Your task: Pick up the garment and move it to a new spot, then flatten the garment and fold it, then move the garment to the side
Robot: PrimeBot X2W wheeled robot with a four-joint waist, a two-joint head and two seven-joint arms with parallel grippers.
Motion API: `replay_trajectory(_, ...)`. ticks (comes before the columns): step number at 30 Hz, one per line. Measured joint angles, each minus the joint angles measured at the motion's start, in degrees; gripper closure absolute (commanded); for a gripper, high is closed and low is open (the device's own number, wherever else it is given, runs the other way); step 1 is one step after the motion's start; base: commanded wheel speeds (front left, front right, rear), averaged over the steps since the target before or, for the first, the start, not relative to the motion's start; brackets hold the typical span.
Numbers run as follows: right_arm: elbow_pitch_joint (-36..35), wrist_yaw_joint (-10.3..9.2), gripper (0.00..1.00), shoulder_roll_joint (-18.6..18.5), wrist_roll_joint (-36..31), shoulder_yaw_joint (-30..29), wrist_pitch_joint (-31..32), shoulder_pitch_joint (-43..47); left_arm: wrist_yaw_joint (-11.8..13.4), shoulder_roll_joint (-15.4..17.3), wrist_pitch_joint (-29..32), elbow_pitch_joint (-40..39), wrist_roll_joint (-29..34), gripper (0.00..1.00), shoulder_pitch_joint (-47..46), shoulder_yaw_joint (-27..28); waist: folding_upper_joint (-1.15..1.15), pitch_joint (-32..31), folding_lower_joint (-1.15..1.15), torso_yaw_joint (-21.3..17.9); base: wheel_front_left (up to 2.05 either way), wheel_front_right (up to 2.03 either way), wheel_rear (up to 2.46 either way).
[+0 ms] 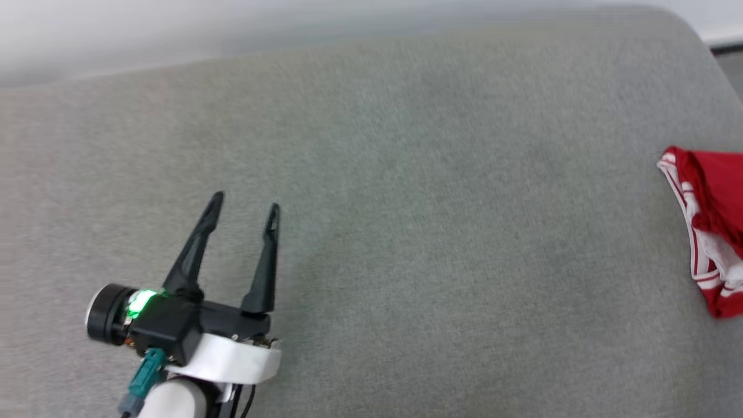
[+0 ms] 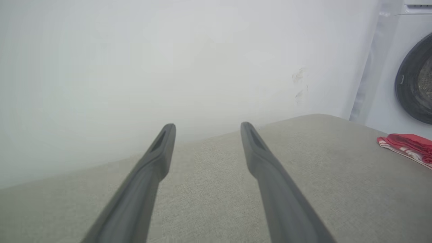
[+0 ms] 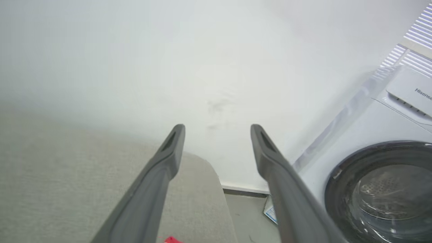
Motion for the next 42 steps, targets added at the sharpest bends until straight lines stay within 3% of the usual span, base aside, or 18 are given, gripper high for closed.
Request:
replay_trajectory(9,-10.9,-0.01,0.0,10.7,3.4,-0.1,-4.5,14.7,0.7,-2.1,0.0,2.2,-0.6,0.0,5.2,6.7,0.0,-7.3,-0.01,4.4,0.0,0.0,0.0)
replay_trajectory(14,-11.8,-0.01,0.0,17.1,4.7,2.2,-8.7,22.2,0.7,-3.2,0.0,4.0,-0.7,0.0,7.5,8.4,0.0,-9.9,-0.01,6.1,0.0,0.0,0.0)
replay_trajectory(19,-11.1,-0.01,0.0,20.6,5.0,3.7,-12.1,26.8,0.1,-3.7,0.0,5.8,-1.0,0.0,8.7,9.4,0.0,-11.2,-0.01,7.0,0.0,0.0,0.0)
replay_trajectory(42,-8.6,-0.01,0.0,22.1,6.7,5.9,-14.3,28.3,-0.5,-5.0,0.0,6.0,0.2,0.0,9.9,11.5,0.0,-12.0,0.0,6.1,0.0,0.0,0.0)
